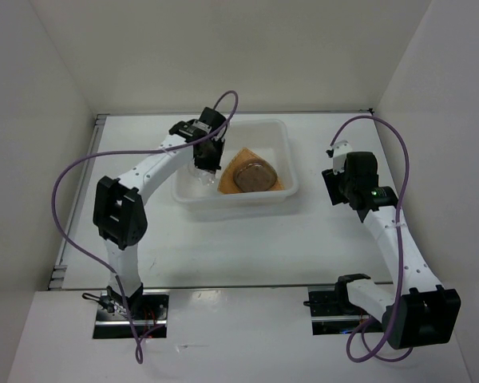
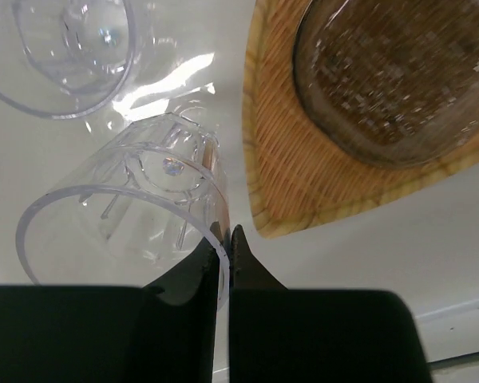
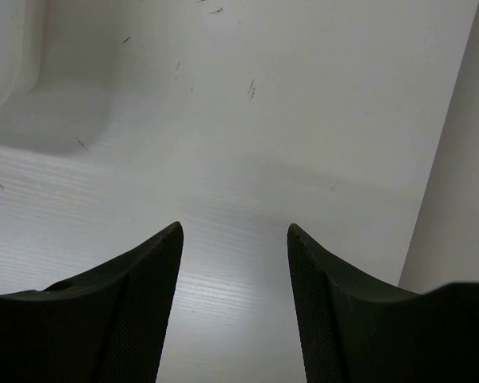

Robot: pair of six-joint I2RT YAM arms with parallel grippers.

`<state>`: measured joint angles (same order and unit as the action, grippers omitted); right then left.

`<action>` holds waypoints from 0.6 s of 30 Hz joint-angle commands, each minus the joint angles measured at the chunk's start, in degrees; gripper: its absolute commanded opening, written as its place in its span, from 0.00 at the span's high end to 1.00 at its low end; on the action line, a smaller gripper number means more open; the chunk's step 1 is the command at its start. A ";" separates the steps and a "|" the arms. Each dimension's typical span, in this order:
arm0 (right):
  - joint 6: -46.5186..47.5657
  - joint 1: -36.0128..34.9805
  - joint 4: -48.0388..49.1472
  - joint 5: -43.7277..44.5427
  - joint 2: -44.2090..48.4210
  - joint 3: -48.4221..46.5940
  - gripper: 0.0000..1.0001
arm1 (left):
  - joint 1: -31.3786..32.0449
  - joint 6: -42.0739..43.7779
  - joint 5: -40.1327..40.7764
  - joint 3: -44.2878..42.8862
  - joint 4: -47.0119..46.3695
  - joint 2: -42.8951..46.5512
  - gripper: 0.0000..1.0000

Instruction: Place the mixed dishes into the plastic bin

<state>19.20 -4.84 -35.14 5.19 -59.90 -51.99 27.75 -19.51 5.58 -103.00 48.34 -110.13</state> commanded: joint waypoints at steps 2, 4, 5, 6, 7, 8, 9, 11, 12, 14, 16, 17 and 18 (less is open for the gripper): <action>0.22 0.18 2.00 0.17 -0.04 0.31 0.39 | -0.06 0.70 6.01 1.13 0.97 0.36 1.00; 0.22 0.18 2.00 0.17 -0.04 0.31 0.39 | -0.06 0.70 6.02 1.93 0.36 -0.17 1.00; 0.22 0.18 2.00 0.17 -0.04 0.31 0.39 | -0.06 0.70 6.54 1.93 0.35 -0.18 1.00; 0.22 0.18 2.00 0.17 -0.04 0.31 0.39 | -0.06 0.70 6.54 2.45 -0.25 -0.87 1.00; 0.22 0.18 2.00 0.17 -0.04 0.31 0.39 | -0.06 0.70 6.54 2.45 -0.26 -0.88 1.00; 0.22 0.18 2.00 0.17 -0.04 0.31 0.39 | -0.06 0.70 6.54 2.45 -0.78 -1.66 1.00; 0.22 0.18 2.00 0.17 -0.04 0.31 0.39 | -0.06 0.70 6.54 2.45 -0.79 -2.45 1.00; 0.22 0.18 2.00 0.69 -0.04 0.31 0.39 | -0.06 0.70 5.93 2.45 -1.31 -4.04 0.93; 0.22 0.18 2.00 0.70 -0.04 0.31 0.39 | -0.06 0.70 5.15 2.45 -1.32 -4.04 0.91; 0.22 0.18 2.00 1.22 -0.04 0.31 0.39 | -0.06 0.70 4.61 2.98 -2.71 -5.44 0.90; 0.22 0.18 2.00 1.22 -0.04 0.31 0.39 | -0.06 0.70 4.61 3.60 -3.24 -5.98 0.90; 0.22 0.18 2.00 1.22 -0.04 0.31 0.39 | -0.06 0.70 4.61 3.60 -3.25 -6.50 0.90; 0.22 0.18 2.00 1.22 -0.04 0.31 0.39 | -0.06 0.70 4.61 3.60 -3.25 -6.50 0.90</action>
<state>19.20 -4.84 -35.14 5.48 -59.92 -51.99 27.79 -19.57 10.24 -99.53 46.94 -116.20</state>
